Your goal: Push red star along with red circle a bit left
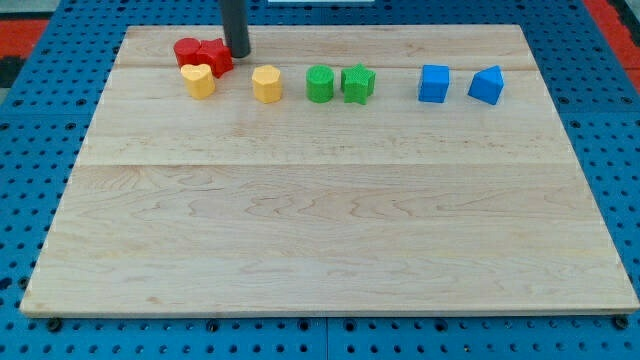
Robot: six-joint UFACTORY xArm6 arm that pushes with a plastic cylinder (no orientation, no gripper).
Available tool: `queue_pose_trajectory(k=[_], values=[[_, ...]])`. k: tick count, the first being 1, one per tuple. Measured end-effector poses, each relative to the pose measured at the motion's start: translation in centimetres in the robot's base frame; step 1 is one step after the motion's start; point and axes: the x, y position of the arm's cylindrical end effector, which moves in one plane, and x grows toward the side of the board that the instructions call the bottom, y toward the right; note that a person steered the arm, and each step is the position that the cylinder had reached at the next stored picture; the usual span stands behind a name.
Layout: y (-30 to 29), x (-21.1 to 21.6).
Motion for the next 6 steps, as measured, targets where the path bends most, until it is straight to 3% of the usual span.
queue_pose_trajectory(k=[3, 6], values=[[-4.9, 0.0], [-5.5, 1.5]])
